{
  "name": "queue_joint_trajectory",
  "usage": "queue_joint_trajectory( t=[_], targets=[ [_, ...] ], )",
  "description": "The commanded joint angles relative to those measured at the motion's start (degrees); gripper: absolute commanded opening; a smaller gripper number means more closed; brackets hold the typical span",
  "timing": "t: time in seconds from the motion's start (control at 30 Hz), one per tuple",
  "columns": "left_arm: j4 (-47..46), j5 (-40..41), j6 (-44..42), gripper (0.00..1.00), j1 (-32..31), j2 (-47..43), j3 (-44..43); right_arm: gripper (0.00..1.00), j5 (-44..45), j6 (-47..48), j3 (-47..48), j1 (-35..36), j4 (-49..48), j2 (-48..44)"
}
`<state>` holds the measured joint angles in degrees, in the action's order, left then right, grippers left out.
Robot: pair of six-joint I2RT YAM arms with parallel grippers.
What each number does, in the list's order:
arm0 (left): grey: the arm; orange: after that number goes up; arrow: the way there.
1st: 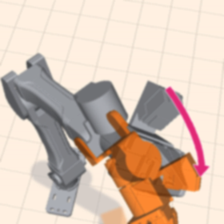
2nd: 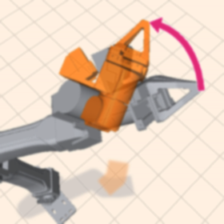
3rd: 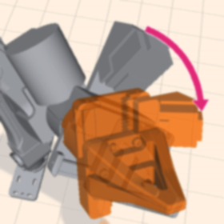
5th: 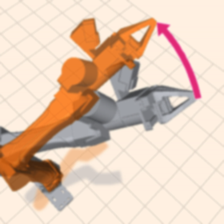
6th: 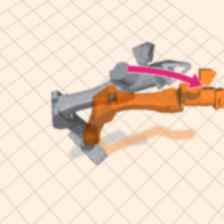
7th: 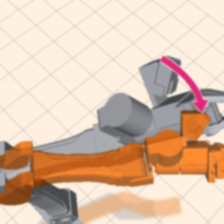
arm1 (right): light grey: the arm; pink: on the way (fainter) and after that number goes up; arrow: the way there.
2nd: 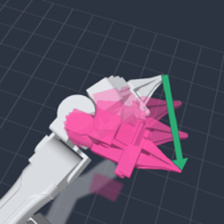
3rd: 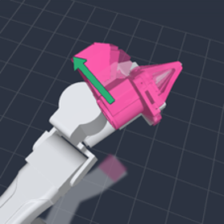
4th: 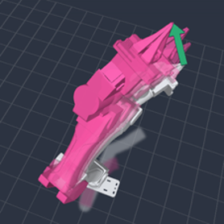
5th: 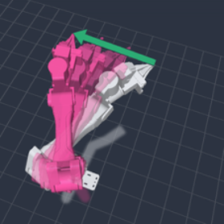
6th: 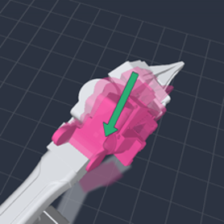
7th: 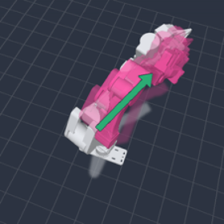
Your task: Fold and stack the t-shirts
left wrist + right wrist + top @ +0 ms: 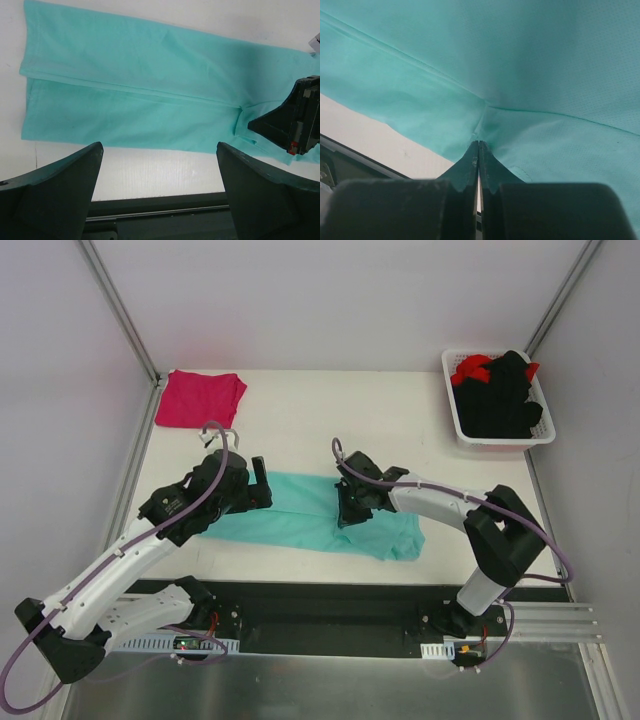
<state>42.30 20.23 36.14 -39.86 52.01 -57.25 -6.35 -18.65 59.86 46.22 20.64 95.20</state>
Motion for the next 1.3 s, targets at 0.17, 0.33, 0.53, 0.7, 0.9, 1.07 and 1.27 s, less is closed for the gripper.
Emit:
queue_joint_trajectory(
  t=[0.17, 0.33, 0.53, 0.7, 0.9, 1.07, 1.27],
  targets=[
    [-0.8, -1.2, -1.4, 0.97, 0.8, 0.2, 0.6, 0.01, -0.4, -0.2, -2.6, 0.0, -1.6, -2.4],
    [-1.0, -1.8, -1.2, 0.97, 0.9, 0.2, 1.1, 0.01, -1.2, -0.6, -4.0, 0.0, -3.9, -0.7],
    [-1.4, -2.4, -0.9, 0.97, 1.0, 0.0, 2.0, 0.01, -2.2, -1.1, -2.6, 0.5, -4.7, 1.4],
    [-2.0, -2.8, -0.9, 0.96, 1.1, 0.3, 2.2, 0.01, -2.3, -1.0, -0.2, 1.1, -3.9, 2.8],
    [-2.1, -3.1, -1.1, 0.96, 1.1, 0.5, 2.3, 0.01, -1.1, -0.5, 3.1, 1.9, -0.5, 1.8],
    [-2.7, -3.8, -0.4, 0.96, 1.1, -0.2, 2.8, 0.01, 1.7, 0.9, 4.0, 1.3, 4.6, -3.3],
    [-2.8, -4.6, 0.0, 0.96, 1.0, -0.4, 3.1, 0.01, 4.1, 0.7, -0.9, -0.1, 6.0, -9.8]
  ],
)
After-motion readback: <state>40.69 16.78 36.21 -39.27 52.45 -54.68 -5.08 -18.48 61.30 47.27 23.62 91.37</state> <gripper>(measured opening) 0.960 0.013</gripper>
